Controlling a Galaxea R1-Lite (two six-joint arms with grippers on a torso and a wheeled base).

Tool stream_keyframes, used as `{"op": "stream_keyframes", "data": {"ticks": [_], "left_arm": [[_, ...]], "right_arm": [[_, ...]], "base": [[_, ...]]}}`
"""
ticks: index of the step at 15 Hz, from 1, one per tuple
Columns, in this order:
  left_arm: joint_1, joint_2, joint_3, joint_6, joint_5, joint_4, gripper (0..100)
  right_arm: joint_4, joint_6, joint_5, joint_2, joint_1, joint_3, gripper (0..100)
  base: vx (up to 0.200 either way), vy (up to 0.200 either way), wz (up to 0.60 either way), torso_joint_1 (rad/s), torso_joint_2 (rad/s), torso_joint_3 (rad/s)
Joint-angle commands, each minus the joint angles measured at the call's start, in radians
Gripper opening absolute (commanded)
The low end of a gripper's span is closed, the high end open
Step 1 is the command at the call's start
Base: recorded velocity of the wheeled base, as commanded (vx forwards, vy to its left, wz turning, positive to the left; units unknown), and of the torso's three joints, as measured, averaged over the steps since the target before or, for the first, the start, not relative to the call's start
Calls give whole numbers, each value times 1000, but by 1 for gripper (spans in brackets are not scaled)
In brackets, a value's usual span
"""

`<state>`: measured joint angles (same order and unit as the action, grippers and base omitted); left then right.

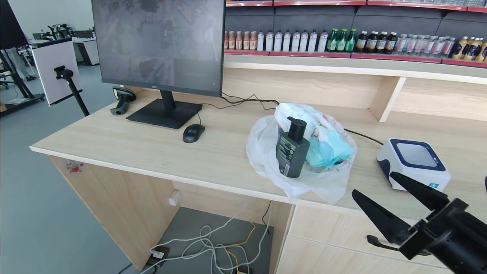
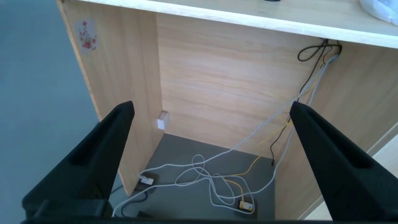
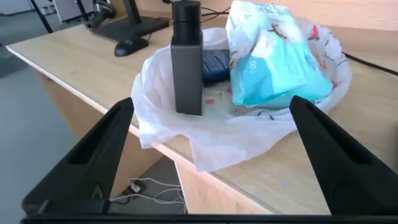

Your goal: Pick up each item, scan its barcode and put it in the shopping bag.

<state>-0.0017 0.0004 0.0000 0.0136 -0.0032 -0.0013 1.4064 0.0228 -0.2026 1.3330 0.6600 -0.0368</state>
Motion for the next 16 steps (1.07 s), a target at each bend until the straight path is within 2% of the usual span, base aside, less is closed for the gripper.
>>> {"op": "stream_keyframes", "data": {"ticks": [1,2,3,5,8,12,13,14,15,16], "left_arm": [[0,0,0,0,0,0,100],[0,0,0,0,0,0,100],[0,0,0,0,0,0,100],[0,0,0,0,0,1,100],[0,0,0,-3,0,1,100],[0,0,0,-3,0,1,100],[0,0,0,-3,0,1,100],[0,0,0,-1,0,1,100],[0,0,0,-3,0,1,100],[0,0,0,-4,0,1,100]], "right_arm": [[-395,-14,60,-428,50,37,100],[-639,-38,101,-589,56,37,100],[-974,-72,149,-807,56,20,100],[-1265,-124,238,-1006,63,8,100],[-1431,-127,253,-1137,59,8,100],[-1428,-101,244,-1127,44,9,100],[-1429,-96,235,-1104,-60,9,100],[-1429,-96,235,-1055,-214,9,100],[-1429,-96,235,-1046,-330,9,100],[-1428,-95,235,-1052,-387,9,100]], "base": [[0,0,0,0,0,0],[0,0,0,0,0,0],[0,0,0,0,0,0],[0,0,0,0,0,0],[0,0,0,0,0,0],[0,0,0,0,0,0],[0,0,0,0,0,0],[0,0,0,0,0,0],[0,0,0,0,0,0],[0,0,0,0,0,0]]}}
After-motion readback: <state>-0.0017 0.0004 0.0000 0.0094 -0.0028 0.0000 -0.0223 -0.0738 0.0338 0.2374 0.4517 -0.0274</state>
